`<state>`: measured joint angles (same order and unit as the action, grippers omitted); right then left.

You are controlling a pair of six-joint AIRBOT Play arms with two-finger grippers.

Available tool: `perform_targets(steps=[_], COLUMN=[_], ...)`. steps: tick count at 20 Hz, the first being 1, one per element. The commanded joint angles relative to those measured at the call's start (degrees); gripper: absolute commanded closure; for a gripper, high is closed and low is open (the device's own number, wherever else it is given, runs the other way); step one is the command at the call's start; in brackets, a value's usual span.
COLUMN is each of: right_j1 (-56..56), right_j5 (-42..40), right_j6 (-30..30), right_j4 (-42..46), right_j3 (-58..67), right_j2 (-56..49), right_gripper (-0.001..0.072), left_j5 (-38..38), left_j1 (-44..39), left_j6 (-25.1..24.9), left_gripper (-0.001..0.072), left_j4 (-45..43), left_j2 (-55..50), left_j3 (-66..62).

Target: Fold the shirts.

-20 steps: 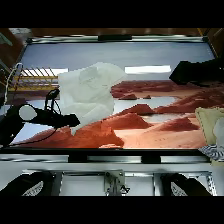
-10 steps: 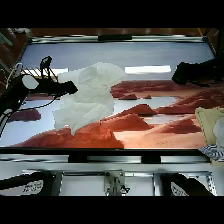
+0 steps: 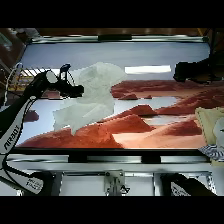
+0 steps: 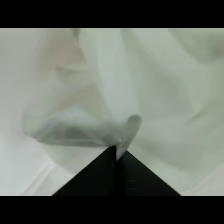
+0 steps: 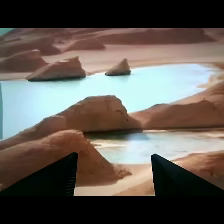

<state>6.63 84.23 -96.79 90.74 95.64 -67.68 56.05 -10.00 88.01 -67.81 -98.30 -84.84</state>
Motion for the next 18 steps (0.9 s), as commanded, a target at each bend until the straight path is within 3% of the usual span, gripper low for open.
perform_targets(steps=[1,5,9,13,17,18], right_j1=[-0.02,-0.04,-0.02,-0.02,-0.02,-0.02], right_j5=[-1.86,-2.78,-0.59,-0.24,3.78,4.57], right_j6=[-0.07,-0.15,-2.67,-4.57,-4.48,-4.48], right_j4=[2.36,6.47,15.37,15.74,15.80,15.74], right_j3=[0.02,2.73,14.49,21.68,21.66,21.59], right_j2=[-0.17,0.72,1.49,2.84,4.22,4.15], right_gripper=[0.0128,0.0128,0.0128,0.0128,0.0128,0.0128], left_j5=[3.02,3.74,1.20,-2.03,-11.37,-12.28], left_j1=[-0.74,-6.86,-17.51,-29.59,-38.01,-38.38], left_j6=[-4.94,-12.66,-12.79,-12.76,-10.21,-10.40], left_gripper=[0.0651,0.0651,0.0652,0.0652,0.0650,0.0577], left_j4=[5.05,13.84,14.97,18.01,18.40,18.38], left_j2=[-0.55,5.38,10.05,8.57,7.08,7.13], left_j3=[-3.87,-8.66,-8.81,-8.79,-8.79,-8.83])
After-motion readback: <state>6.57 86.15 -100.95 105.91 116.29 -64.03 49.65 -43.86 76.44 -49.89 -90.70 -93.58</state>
